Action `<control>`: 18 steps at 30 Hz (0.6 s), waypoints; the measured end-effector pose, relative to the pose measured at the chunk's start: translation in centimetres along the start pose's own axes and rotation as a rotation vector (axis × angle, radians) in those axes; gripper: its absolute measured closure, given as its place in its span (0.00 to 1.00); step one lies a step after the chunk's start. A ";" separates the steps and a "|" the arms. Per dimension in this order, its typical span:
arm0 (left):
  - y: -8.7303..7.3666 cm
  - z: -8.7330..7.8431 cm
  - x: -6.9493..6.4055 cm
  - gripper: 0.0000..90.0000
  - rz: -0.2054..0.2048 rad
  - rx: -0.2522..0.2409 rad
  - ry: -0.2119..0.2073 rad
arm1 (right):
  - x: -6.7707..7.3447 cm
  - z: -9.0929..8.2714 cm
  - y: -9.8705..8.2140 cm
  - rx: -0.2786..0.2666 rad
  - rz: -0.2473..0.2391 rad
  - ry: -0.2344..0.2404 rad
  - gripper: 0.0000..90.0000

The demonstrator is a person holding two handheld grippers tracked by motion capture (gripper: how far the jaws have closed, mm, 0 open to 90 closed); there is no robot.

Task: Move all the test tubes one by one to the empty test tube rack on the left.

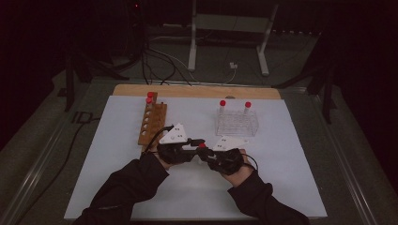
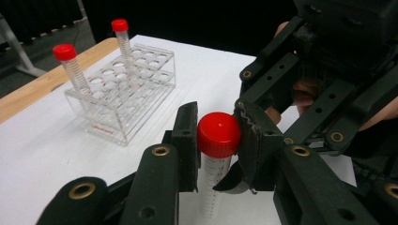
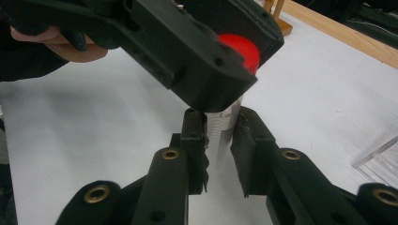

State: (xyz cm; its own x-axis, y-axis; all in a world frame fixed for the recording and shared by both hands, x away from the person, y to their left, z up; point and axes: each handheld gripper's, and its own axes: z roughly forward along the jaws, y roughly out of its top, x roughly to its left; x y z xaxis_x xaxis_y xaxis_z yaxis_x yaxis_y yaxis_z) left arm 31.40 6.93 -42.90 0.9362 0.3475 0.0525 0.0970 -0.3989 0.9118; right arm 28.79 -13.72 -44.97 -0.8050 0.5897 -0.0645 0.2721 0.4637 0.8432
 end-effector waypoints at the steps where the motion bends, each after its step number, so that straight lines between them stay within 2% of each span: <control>1: 0.0 0.0 0.0 0.79 -0.002 0.000 -0.001 | 0.0 0.0 0.0 -0.001 0.002 -0.002 0.83; 11: 0.2 -0.2 0.1 0.80 0.008 0.009 0.008 | -0.1 0.0 0.0 -0.008 0.015 0.004 0.82; 13: 0.2 -0.3 0.2 0.80 0.010 0.009 0.014 | -0.1 0.0 0.0 -0.011 0.012 -0.010 0.76; 18: 0.2 -1.2 0.8 0.80 0.000 0.013 0.042 | -0.2 -0.4 0.1 -0.030 0.004 -0.012 0.61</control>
State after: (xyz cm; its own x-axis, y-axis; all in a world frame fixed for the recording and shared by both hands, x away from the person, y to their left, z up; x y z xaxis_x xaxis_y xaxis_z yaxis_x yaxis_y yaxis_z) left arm 31.79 8.18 -42.17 0.9212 0.3828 0.0695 0.1019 -0.4097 0.9065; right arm 28.78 -14.08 -44.70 -0.7977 0.5993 -0.0673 0.2593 0.4416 0.8590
